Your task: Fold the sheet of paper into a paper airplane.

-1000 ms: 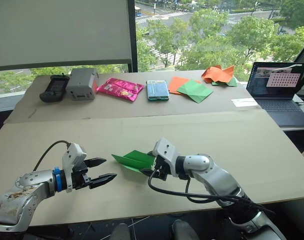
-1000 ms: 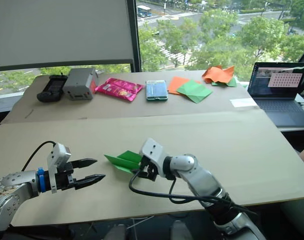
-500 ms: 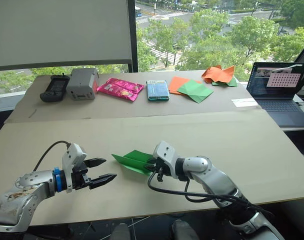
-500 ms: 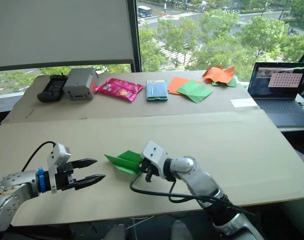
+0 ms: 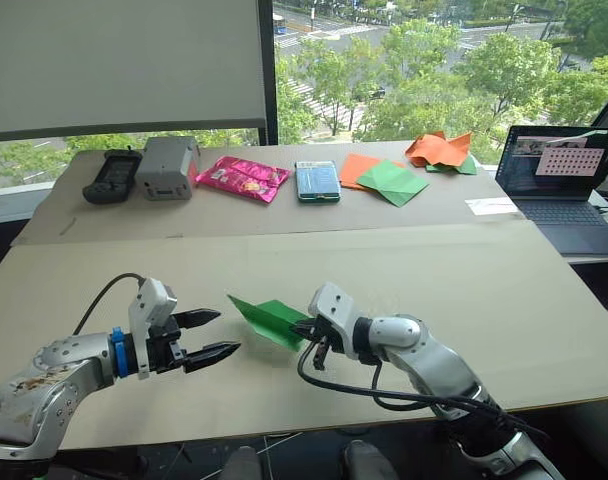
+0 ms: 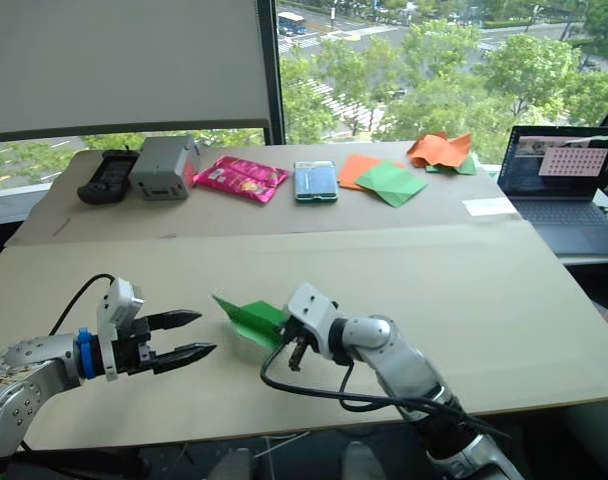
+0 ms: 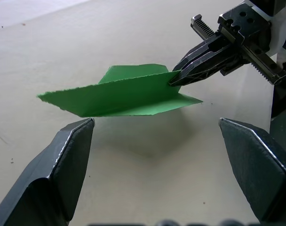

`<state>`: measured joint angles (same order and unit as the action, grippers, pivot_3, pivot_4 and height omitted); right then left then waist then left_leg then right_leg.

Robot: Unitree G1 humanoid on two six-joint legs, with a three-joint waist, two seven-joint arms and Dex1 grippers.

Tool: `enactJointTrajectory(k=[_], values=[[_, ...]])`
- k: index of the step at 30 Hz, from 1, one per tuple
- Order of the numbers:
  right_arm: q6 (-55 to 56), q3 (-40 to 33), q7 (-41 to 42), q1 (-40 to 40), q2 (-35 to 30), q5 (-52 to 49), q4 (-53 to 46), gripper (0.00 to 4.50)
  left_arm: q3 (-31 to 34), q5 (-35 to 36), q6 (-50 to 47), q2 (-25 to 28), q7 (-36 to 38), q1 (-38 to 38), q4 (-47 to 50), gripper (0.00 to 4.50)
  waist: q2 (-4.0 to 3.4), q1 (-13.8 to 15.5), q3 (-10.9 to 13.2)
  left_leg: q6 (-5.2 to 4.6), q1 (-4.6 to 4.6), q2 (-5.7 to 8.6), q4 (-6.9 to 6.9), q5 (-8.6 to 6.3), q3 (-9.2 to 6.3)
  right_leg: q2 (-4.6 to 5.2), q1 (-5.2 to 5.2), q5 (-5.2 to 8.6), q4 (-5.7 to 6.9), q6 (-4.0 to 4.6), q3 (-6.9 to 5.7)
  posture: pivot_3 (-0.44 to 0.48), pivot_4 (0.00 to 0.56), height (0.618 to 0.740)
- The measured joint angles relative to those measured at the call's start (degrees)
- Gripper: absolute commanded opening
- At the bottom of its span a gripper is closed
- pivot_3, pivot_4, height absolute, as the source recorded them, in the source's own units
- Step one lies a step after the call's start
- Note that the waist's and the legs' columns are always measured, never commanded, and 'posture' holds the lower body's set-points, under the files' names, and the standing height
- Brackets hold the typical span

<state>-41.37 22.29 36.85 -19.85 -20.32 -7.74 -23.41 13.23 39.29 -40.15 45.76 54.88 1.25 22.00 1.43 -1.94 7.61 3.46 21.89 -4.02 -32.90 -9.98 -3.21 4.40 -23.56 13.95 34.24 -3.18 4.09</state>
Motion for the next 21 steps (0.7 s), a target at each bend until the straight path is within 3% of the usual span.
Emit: enactJointTrajectory(k=[5,12,21], values=[[-6.69,-5.22,-10.0,6.21,4.31,0.7,-7.97,0.02,-0.94,0.62,-0.03,-0.32,-0.68,-2.1,1.43,4.5,0.0,0.31,-0.01,0.3,-0.12,0.01,-0.01,-0.18,0.01,0.02,0.17,0.0,-0.05,0.0,0.0,0.0,0.15,0.718],[-12.45,-16.39,-26.18,10.48,8.39,7.35,-11.43,0.02,-3.11,1.26,-0.11,-1.19,-2.33,-4.9,2.1,4.5,-0.02,0.83,0.01,0.33,-0.1,0.01,-0.04,-0.2,0.01,0.02,0.11,0.01,-0.13,0.0,0.0,0.0,0.15,0.718],[-22.87,-23.22,-30.41,11.05,8.77,8.77,-10.14,0.02,-7.23,1.11,0.04,-2.27,-2.75,-6.72,2.32,4.5,-0.08,0.73,0.0,0.3,-0.15,0.01,-0.04,-0.18,0.0,0.0,0.24,0.0,-0.1,0.0,0.01,0.0,0.15,0.718]])
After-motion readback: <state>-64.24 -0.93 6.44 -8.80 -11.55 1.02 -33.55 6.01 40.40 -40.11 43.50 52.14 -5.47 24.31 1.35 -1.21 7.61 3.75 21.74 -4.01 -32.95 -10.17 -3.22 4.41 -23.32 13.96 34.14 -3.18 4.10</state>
